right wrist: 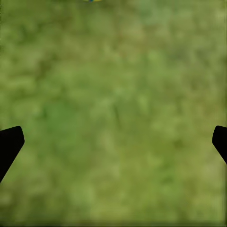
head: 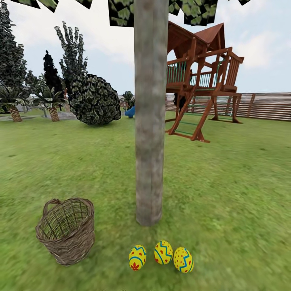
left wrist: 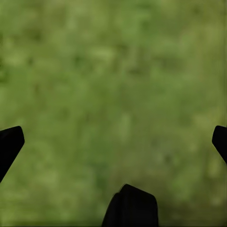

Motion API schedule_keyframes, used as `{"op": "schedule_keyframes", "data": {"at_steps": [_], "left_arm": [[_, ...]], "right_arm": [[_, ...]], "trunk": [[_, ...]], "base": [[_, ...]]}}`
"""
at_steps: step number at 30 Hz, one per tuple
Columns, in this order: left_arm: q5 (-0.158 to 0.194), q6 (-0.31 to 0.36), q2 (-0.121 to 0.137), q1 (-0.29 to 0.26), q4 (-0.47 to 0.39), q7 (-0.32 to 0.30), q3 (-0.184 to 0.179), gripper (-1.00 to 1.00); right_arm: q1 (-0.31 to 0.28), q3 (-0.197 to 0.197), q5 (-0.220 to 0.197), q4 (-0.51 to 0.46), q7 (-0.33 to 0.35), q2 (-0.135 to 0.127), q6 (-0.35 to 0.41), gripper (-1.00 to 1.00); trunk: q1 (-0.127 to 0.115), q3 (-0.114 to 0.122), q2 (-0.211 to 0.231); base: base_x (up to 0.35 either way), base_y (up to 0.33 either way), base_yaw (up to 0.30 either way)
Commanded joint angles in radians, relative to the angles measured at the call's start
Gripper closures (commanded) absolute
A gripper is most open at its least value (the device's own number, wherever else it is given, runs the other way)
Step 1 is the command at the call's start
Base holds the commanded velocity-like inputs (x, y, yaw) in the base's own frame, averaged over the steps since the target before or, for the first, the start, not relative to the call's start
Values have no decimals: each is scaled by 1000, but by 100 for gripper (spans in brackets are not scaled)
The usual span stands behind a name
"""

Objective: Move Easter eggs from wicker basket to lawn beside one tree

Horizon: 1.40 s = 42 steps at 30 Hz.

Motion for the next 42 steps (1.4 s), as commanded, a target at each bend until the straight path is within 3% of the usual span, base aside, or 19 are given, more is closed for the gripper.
{"op": "schedule_keyframes", "data": {"at_steps": [1, 29, 35, 42], "left_arm": [[9, 4, 1, 0, -3, 8, -8, -100], [9, 3, 1, 0, 23, 8, -8, -100], [9, -95, 1, 0, 34, 8, -10, -100], [9, -109, 1, 0, 36, 8, -10, -100]], "right_arm": [[-1, 4, 6, 1, -3, 0, -3, -100], [-1, 4, 6, 1, -3, 1, -3, -100], [-1, 4, 6, 1, -3, 1, -3, -100], [-1, 4, 4, 3, -3, 1, -3, -100]], "trunk": [[-4, 0, 7], [-108, 39, 196], [-119, 39, 217], [-146, 49, 266]], "base": [[0, 0, 0], [0, 0, 0], [0, 0, 0], [0, 0, 0]]}}
